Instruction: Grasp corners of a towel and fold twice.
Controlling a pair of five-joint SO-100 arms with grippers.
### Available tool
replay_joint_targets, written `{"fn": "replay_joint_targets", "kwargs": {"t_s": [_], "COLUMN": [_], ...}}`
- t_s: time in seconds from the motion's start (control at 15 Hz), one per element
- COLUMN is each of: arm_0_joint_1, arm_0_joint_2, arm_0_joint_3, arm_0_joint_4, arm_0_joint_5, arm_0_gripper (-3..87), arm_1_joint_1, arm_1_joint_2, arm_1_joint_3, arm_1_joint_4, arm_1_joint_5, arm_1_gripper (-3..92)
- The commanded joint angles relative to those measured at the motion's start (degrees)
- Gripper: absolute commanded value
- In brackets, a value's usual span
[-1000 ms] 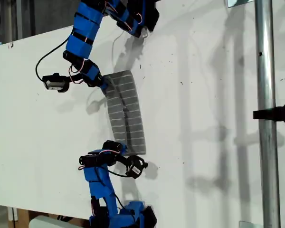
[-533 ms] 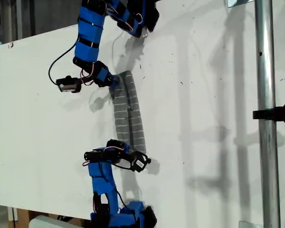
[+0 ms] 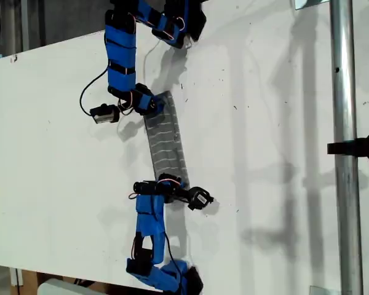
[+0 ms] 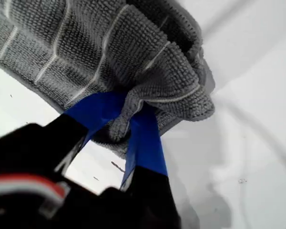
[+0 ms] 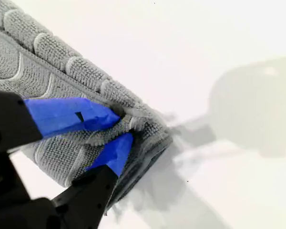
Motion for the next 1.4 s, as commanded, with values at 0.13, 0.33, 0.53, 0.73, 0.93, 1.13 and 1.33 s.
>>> {"fn": "replay_joint_targets", "kwargs": {"t_s": [0.13,0.33,0.53,0.73,0.93,1.13,1.33], "arm_0_joint_1": [3.4,8.0,16.1,21.8,21.0,17.8,16.2], "arm_0_joint_2": [17.0,41.0,65.5,100.5,130.6,135.0,146.6], "arm_0_joint_3": [2.5,20.3,42.7,77.8,102.7,106.8,116.1], "arm_0_joint_4": [6.2,6.1,2.7,-14.2,-22.9,-21.8,-18.5], "arm_0_joint_5": [-0.7,-4.7,-14.8,-23.1,-23.9,-21.1,-21.8], "arm_0_gripper": [22.2,22.0,17.3,4.0,-2.8,-2.8,-2.8], "arm_1_joint_1": [0.5,1.8,-3.7,-6.3,-8.9,-7.6,-2.2], "arm_1_joint_2": [11.2,27.6,45.5,59.1,62.2,51.0,36.3], "arm_1_joint_3": [-4.9,-0.6,7.1,17.0,19.2,22.2,25.4], "arm_1_joint_4": [16.2,30.8,35.1,35.8,34.9,25.8,10.3], "arm_1_joint_5": [3.0,9.8,26.2,37.3,41.0,40.9,36.7], "arm_1_gripper": [33.3,37.5,39.9,43.7,44.1,45.6,47.1]}}
